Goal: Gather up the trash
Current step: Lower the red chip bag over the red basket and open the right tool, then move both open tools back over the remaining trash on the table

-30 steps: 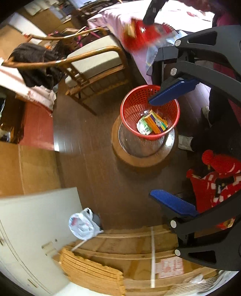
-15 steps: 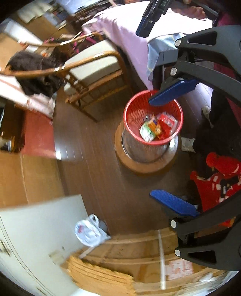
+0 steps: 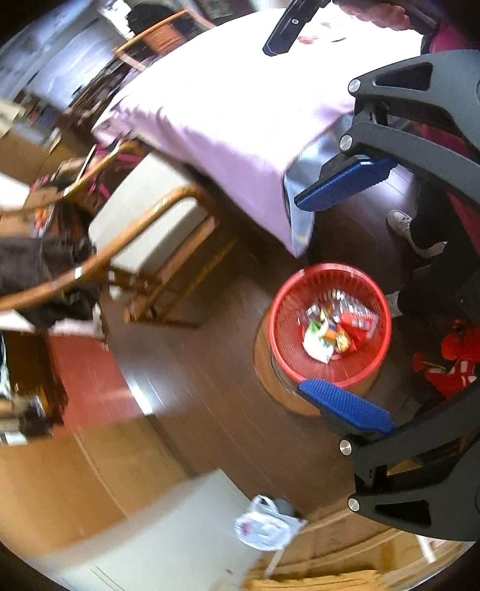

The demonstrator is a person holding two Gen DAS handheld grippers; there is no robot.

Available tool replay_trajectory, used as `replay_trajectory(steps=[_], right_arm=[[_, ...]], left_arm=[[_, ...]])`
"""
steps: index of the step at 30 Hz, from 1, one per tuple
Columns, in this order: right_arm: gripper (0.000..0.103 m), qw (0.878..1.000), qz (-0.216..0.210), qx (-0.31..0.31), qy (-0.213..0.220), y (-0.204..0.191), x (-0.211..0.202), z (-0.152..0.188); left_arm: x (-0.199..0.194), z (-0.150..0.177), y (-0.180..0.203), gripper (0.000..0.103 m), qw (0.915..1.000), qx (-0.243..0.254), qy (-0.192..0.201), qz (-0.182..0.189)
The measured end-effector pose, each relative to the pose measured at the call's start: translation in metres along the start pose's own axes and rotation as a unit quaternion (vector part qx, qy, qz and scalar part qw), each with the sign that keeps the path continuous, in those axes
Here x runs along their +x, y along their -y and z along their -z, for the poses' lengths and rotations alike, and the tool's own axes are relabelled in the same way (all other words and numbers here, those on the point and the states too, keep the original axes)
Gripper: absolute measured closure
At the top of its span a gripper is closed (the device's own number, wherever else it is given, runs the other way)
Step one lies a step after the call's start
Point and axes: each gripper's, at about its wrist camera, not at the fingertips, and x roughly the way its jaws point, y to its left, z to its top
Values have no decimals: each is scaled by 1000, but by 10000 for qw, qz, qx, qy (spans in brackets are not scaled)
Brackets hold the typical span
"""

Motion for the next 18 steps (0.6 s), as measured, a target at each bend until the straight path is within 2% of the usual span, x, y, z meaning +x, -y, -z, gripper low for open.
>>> replay_trajectory(steps=[9,18], right_arm=[[37,9910,414,1127,599,89,-66,49],[32,9671,813,2187,1015,172,-128,123]], left_arm=[[18,-14,102,11,9939,1047,-44,346],[37,0,217,11,9769,2011,-274,672]])
